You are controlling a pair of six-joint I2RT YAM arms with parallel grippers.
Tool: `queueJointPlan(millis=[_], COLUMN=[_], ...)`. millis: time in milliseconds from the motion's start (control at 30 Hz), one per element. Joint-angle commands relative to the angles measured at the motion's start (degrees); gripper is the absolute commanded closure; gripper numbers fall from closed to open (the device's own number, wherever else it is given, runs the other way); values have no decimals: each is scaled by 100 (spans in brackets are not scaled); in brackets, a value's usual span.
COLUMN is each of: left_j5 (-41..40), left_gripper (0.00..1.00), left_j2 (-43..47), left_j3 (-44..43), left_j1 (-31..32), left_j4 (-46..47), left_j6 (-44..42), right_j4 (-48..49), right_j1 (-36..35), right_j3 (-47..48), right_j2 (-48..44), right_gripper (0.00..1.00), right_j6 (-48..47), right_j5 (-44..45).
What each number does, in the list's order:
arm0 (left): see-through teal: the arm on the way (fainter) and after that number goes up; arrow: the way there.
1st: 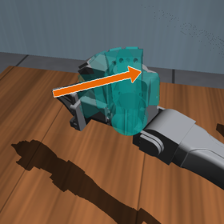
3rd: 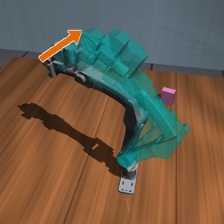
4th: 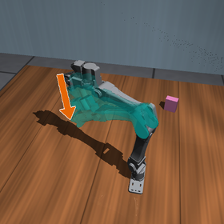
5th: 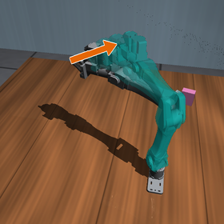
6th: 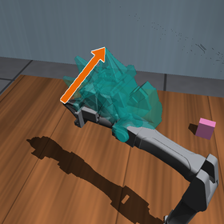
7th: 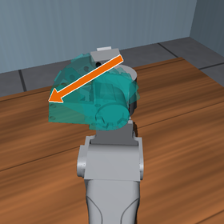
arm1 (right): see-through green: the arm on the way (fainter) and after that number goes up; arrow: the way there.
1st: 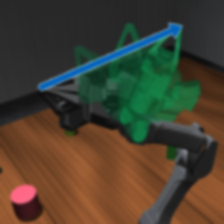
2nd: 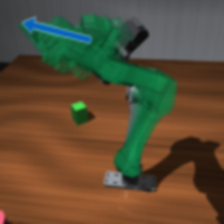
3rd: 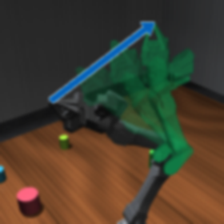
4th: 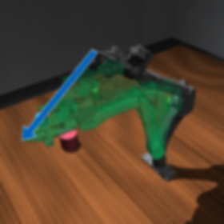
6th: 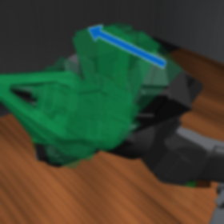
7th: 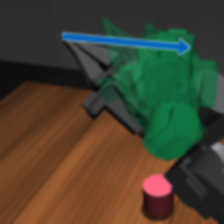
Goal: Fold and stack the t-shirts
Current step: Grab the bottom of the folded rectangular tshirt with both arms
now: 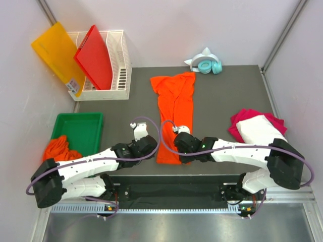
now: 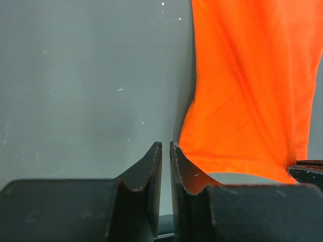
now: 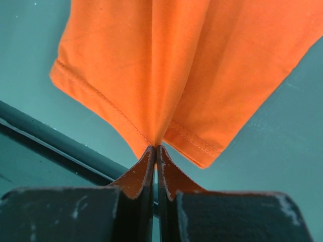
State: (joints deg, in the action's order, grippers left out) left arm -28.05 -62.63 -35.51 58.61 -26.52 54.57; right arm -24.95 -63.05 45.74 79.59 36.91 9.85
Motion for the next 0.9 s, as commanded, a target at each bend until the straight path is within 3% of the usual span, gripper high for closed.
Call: queueJointPlan(millis=[0,200,367,467,733,867], left_j5=[-42,-60,-130,-122,159,476], left_gripper=[83,83,82,82,82,82], left_j2=[-39,14,128,137,-99,-573], left_j3=[0,0,0,-61,-53,-18], left_j1=[10,19,19,10,19,19], left_j4=[253,165,173,235,875,1456], left_j6=[37,45,-25,-130,-367,-631], right_j4=[-1,-27,-388,-449,-256,-379], right_j1=[-111,-103,11,494,2233,2578], right_j3=[137,436,1102,1718,3684,4916], right_j2=[109,477,417,408,1478,2768], right_gripper=[100,100,69,60,62,66], right_j6=[19,79,98,-244,-1211,-1493], right_j5=[131,184,991,1116,590,343])
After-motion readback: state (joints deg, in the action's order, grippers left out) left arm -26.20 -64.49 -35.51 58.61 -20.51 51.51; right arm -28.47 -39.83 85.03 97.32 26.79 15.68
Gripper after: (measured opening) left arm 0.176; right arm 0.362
